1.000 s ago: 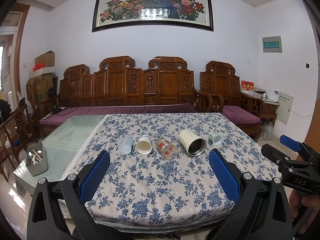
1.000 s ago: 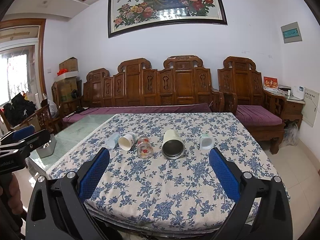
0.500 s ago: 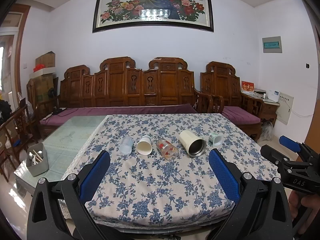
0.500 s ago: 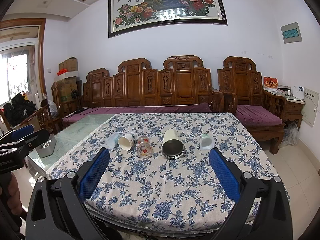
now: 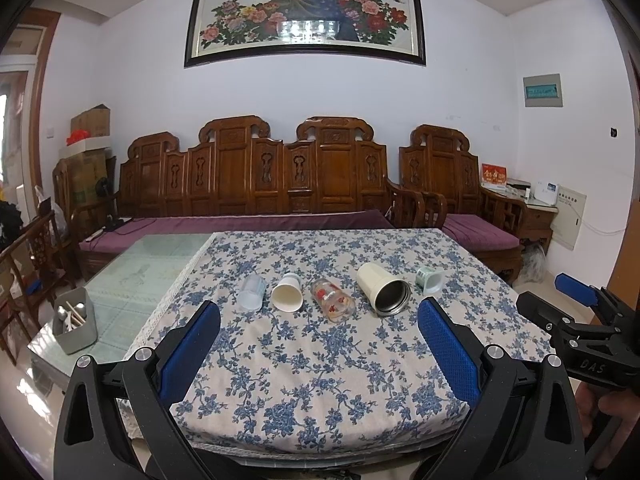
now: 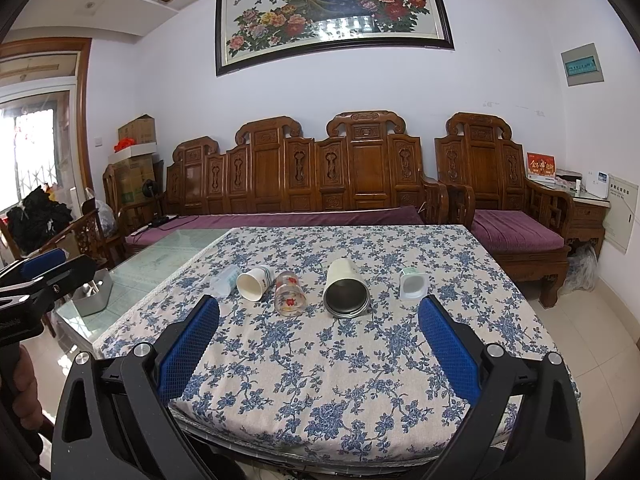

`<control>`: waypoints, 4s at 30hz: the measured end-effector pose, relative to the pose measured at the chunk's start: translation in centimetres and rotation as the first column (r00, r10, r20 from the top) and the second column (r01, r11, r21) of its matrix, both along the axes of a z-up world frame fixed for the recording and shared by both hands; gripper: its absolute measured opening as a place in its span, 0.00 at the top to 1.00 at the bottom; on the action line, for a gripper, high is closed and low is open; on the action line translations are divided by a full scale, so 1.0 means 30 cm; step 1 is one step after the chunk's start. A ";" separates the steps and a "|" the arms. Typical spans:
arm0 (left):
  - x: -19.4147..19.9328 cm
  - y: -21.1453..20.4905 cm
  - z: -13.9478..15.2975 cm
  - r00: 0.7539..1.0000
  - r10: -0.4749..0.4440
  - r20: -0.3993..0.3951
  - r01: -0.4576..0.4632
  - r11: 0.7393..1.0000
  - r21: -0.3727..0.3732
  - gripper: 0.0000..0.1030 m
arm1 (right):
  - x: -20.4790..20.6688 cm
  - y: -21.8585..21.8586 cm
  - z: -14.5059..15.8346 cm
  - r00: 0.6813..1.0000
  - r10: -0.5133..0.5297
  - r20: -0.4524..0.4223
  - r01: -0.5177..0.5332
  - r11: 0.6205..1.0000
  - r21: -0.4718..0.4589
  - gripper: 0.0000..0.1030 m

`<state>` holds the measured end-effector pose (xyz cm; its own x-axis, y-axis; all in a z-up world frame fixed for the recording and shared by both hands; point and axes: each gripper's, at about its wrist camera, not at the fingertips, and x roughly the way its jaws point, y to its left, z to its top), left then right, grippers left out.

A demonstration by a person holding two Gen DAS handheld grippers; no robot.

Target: Flip cup upside down

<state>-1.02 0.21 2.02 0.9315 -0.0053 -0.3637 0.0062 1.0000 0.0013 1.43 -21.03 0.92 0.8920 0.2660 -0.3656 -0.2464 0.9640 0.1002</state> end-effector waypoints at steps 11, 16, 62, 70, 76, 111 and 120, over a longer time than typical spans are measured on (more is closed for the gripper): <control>-0.002 -0.003 -0.002 1.000 0.000 0.000 0.000 1.000 0.000 0.08 | -0.003 0.008 0.011 1.000 0.001 -0.001 -0.001 1.000 0.001 0.03; 0.013 -0.008 -0.021 1.000 -0.001 -0.020 0.001 1.000 -0.002 0.08 | -0.001 -0.001 0.001 1.000 0.003 -0.009 -0.003 1.000 -0.003 0.03; 1.011 -0.017 -0.402 0.894 -0.105 -0.436 0.089 0.994 -0.056 0.24 | 0.702 0.030 -0.464 0.941 0.024 -0.336 -0.059 0.994 -0.094 0.17; 1.226 -0.036 -0.479 0.835 -0.109 -0.539 0.067 0.993 -0.098 0.33 | 0.771 0.016 -0.507 0.928 0.025 -0.371 -0.061 0.995 -0.084 0.17; 1.344 -0.059 -0.554 0.779 -0.080 -0.622 0.042 0.996 -0.075 0.36 | 0.793 0.011 -0.522 0.923 0.036 -0.383 -0.065 0.996 -0.065 0.17; 1.275 -0.046 -0.601 0.673 -0.135 -0.727 0.081 0.991 -0.109 0.45 | 0.737 -0.044 -0.474 0.934 -0.008 -0.357 -0.013 0.998 -0.057 0.17; 1.049 -0.101 -0.525 0.720 -0.204 -0.663 0.157 0.979 -0.131 0.45 | 0.686 -0.079 -0.462 0.940 -0.043 -0.338 0.017 0.997 -0.081 0.17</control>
<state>30.45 -2.83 -13.73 0.4241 -0.1922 -0.8850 0.1622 0.9775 -0.1346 22.01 -23.38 -12.94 0.7185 0.2006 -0.6660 -0.1811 0.9784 0.0993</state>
